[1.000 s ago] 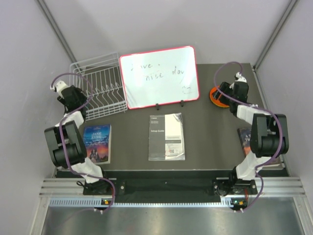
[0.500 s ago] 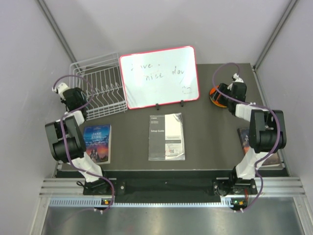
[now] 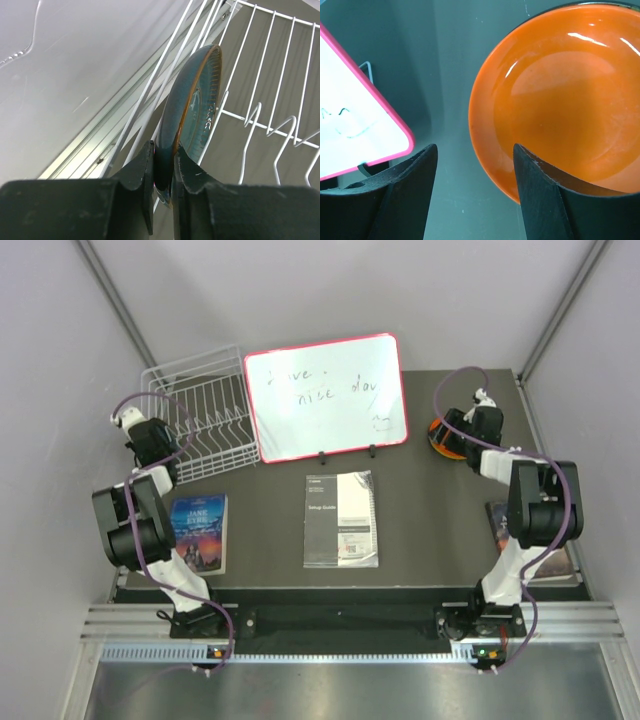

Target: Unload the plates from the dish rack

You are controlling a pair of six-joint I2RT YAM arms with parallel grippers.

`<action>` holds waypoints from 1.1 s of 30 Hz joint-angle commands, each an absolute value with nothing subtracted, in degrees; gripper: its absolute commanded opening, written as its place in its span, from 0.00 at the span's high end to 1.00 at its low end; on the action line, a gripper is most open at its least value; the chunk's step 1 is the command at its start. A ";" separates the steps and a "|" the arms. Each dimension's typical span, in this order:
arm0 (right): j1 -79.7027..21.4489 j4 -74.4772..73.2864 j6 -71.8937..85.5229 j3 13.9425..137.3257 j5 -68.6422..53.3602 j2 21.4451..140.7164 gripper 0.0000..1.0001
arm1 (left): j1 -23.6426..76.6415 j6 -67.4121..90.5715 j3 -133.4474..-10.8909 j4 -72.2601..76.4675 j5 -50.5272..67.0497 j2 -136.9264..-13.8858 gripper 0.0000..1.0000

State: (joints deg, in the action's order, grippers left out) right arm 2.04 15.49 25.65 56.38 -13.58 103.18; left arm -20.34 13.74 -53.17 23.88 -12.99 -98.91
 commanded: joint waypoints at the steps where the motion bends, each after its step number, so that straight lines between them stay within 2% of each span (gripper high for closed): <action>1: 2.37 18.02 25.66 58.89 -14.41 103.89 0.38 | -20.04 16.53 -55.81 27.34 -9.58 -97.91 1.00; 12: 2.29 16.96 25.40 58.36 -13.45 102.22 0.37 | -17.49 7.48 -58.35 22.86 -10.81 -88.34 1.00; 19: 2.29 15.91 25.31 57.66 -13.10 100.81 0.37 | -16.52 7.47 -56.60 23.65 -11.08 -83.59 1.00; 24: 1.85 14.51 24.70 56.60 -11.96 96.95 0.36 | -15.56 11.15 -55.54 23.12 -9.58 -78.93 1.00; 27: 0.44 11.43 23.47 56.25 -7.21 93.52 0.35 | -15.03 15.98 -56.77 19.17 -6.78 -76.03 1.00; 33: -3.60 8.97 22.41 54.85 -8.00 86.32 0.32 | -12.40 20.21 -55.64 17.76 -3.96 -71.02 1.00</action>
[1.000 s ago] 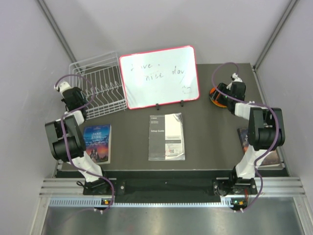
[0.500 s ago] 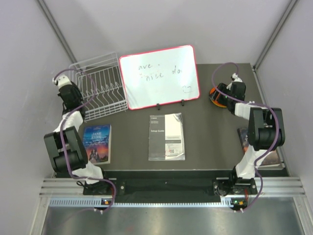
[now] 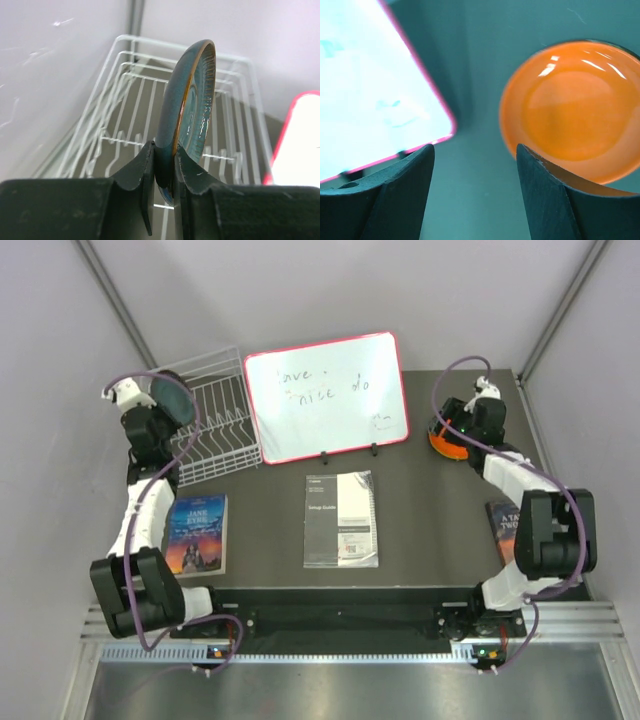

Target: Unload the plates from the dish rack

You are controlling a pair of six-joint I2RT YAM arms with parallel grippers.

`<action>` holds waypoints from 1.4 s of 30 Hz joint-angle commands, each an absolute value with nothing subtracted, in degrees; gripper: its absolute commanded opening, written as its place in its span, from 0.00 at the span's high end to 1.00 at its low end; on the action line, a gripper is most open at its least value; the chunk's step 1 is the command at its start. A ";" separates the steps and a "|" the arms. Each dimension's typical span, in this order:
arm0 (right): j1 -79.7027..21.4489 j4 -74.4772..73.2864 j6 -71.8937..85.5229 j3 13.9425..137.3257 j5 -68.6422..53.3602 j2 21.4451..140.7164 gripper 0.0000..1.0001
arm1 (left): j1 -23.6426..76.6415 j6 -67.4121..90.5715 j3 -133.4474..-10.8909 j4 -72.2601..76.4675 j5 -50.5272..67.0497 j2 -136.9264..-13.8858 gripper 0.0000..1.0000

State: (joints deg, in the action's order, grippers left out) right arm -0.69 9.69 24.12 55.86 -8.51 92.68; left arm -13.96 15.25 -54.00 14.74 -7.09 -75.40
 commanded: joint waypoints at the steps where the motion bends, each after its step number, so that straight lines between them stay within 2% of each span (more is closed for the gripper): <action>1: -3.95 8.96 22.85 53.97 -9.13 85.35 0.29 | -11.87 20.82 -55.55 17.58 -2.74 -70.41 1.00; 2: -4.56 9.66 22.94 53.44 -10.01 83.34 0.17 | -10.56 22.14 -55.29 17.49 -1.94 -70.14 1.00; 3: -4.92 9.67 23.37 52.92 -10.37 82.36 0.13 | -9.85 23.11 -54.50 17.58 -1.15 -69.88 1.00; 9: -6.68 15.79 28.29 49.49 -20.01 76.38 0.06 | -5.37 34.00 -50.01 23.29 12.03 -71.01 1.00; 13: -9.40 22.75 32.34 47.55 -24.43 75.67 0.07 | 4.98 34.45 -49.31 24.34 13.62 -72.59 1.00; 19: -15.55 29.00 35.85 48.51 -25.05 78.74 0.07 | 12.38 39.01 -48.34 29.79 17.40 -74.88 1.00; 27: -20.21 34.27 36.56 50.27 -25.05 85.60 0.07 | 17.14 41.57 -46.15 32.78 18.45 -75.67 1.00; 37: -21.18 42.44 39.28 52.82 -27.95 95.35 0.09 | 23.37 43.94 -43.68 37.70 18.28 -80.33 1.00; 41: -21.27 46.75 41.92 53.79 -30.67 99.31 0.17 | 24.43 45.35 -43.07 40.95 19.07 -82.61 1.00; 42: -21.27 47.63 43.05 54.14 -31.72 99.84 0.24 | 24.61 45.53 -43.07 41.22 19.07 -83.40 1.00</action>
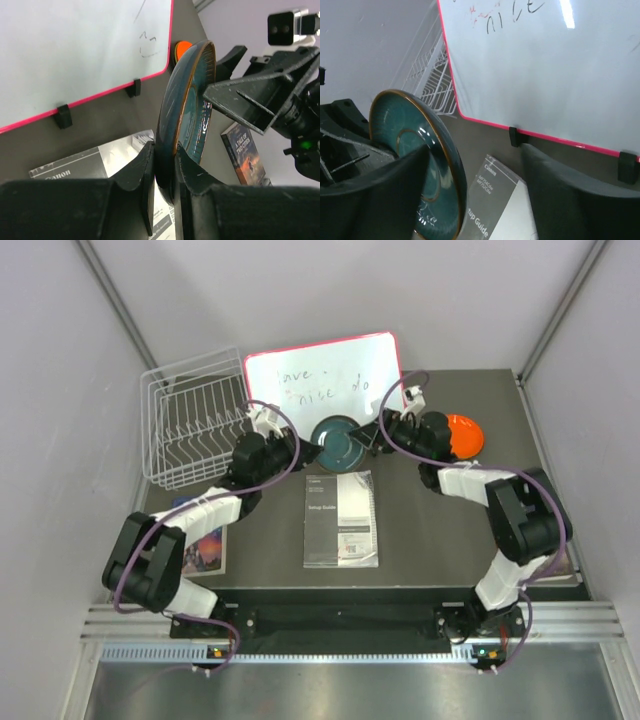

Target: Unload the plates from the dish rack

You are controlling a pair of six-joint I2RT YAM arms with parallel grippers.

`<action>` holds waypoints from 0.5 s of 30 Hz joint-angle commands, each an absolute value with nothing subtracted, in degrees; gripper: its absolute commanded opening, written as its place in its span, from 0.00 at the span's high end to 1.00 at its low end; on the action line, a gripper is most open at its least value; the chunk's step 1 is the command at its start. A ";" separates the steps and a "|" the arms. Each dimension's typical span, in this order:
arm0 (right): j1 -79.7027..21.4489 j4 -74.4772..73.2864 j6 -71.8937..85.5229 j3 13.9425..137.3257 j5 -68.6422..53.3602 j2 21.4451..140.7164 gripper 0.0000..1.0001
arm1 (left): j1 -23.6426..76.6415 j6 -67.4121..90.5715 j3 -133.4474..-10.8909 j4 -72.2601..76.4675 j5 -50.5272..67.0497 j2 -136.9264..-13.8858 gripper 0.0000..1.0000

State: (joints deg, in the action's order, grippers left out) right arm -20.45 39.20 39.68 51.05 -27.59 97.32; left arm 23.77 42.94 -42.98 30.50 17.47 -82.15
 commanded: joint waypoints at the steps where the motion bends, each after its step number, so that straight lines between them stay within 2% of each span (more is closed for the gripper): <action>1: -21.27 49.03 43.50 54.31 -32.42 100.97 0.40 | 24.78 45.79 -43.15 41.48 18.99 -83.76 1.00; 4: -21.27 50.71 45.17 54.58 -34.45 102.12 0.71 | 24.87 45.62 -43.15 42.80 19.16 -84.99 1.00; 7: -21.27 53.08 46.93 54.84 -36.38 102.92 0.88 | 24.87 45.97 -43.42 44.12 19.25 -86.13 1.00; 8: -21.10 53.78 47.28 54.76 -36.73 103.09 0.89 | 24.87 45.97 -43.59 44.38 19.34 -86.39 1.00; 10: -21.18 54.23 47.46 54.93 -38.31 103.27 0.98 | 24.87 46.05 -44.29 44.38 19.68 -87.36 1.00; 14: -21.01 54.05 47.37 55.11 -39.81 103.01 0.99 | 24.79 47.11 -45.09 45.79 20.48 -89.47 1.00; 15: -21.01 53.53 47.37 55.28 -40.51 102.92 0.95 | 24.79 47.20 -45.26 45.97 20.39 -89.65 1.00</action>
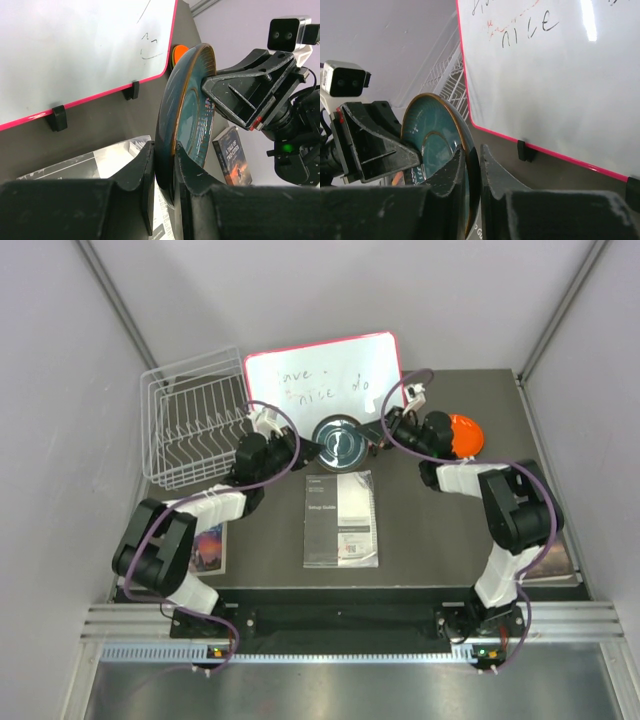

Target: Unload the plates from the dish rack

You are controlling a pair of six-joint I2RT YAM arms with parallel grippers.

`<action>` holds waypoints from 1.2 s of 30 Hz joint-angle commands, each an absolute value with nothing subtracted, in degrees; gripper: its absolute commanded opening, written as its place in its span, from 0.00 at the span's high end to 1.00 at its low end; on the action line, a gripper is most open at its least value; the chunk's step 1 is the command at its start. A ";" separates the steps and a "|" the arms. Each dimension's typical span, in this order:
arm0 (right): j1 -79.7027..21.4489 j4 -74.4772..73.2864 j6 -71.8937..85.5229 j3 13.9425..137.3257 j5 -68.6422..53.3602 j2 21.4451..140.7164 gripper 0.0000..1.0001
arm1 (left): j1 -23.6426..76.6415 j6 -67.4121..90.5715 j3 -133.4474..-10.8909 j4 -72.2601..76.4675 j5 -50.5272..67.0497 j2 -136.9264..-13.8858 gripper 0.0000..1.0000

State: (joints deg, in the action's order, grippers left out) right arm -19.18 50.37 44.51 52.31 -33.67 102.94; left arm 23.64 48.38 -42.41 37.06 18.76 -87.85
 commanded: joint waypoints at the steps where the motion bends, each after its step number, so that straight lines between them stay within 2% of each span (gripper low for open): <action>1: -21.01 52.92 47.29 55.54 -40.87 102.75 0.67 | 24.87 47.20 -45.61 46.05 20.22 -89.82 1.00; 6: -20.92 51.86 46.23 55.81 -42.54 102.13 0.59 | 24.87 47.37 -47.19 46.41 20.39 -91.40 1.00; 11: -21.01 51.50 46.05 56.25 -44.11 102.65 0.62 | 24.87 47.37 -48.34 47.02 19.95 -92.20 1.00; 13: -21.01 52.03 46.58 56.51 -45.26 103.09 0.67 | 24.87 47.20 -48.95 46.93 20.13 -92.46 1.00; 15: -21.01 52.03 46.67 56.60 -45.70 103.27 0.67 | 24.70 46.67 -50.00 46.85 20.13 -92.90 1.00; 16: -21.09 52.12 46.84 56.60 -45.88 103.27 0.73 | 24.70 46.32 -50.53 46.41 19.95 -92.99 1.00; 18: -21.01 52.38 46.76 56.60 -46.40 103.45 0.73 | 24.70 46.23 -51.76 45.70 20.47 -93.69 1.00; 19: -21.01 52.12 46.67 56.78 -46.67 103.45 0.80 | 24.78 46.49 -52.03 45.79 20.91 -93.95 1.00; 21: -21.01 51.68 46.41 57.39 -47.54 103.80 0.83 | 24.79 47.19 -52.29 46.40 21.36 -95.01 1.00; 22: -21.09 51.68 46.32 57.31 -47.55 103.80 0.99 | 24.79 47.55 -52.29 47.54 21.79 -95.27 1.00; 27: -21.01 49.32 44.65 56.95 -45.19 102.58 1.00 | 24.79 47.82 -53.61 47.82 23.56 -97.47 1.00; 28: -21.01 46.87 43.87 56.87 -44.13 102.22 1.00 | 24.79 47.46 -53.79 47.46 23.64 -97.56 0.97; 34: -20.57 38.24 37.27 55.02 -33.94 95.90 1.00 | 24.79 42.19 -54.14 41.49 21.80 -95.89 0.56; 35: -20.39 37.01 36.22 54.24 -31.84 95.02 1.00 | 24.79 41.40 -53.88 41.05 21.45 -95.11 0.40; 36: -20.22 36.48 35.78 53.71 -30.77 93.27 1.00 | 24.79 39.92 -53.62 39.65 20.49 -94.66 0.37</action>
State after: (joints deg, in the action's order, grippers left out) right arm -17.93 39.68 40.25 54.35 -32.95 100.84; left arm 23.29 44.84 -50.81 38.04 21.30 -97.43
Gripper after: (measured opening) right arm 0.194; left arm 0.536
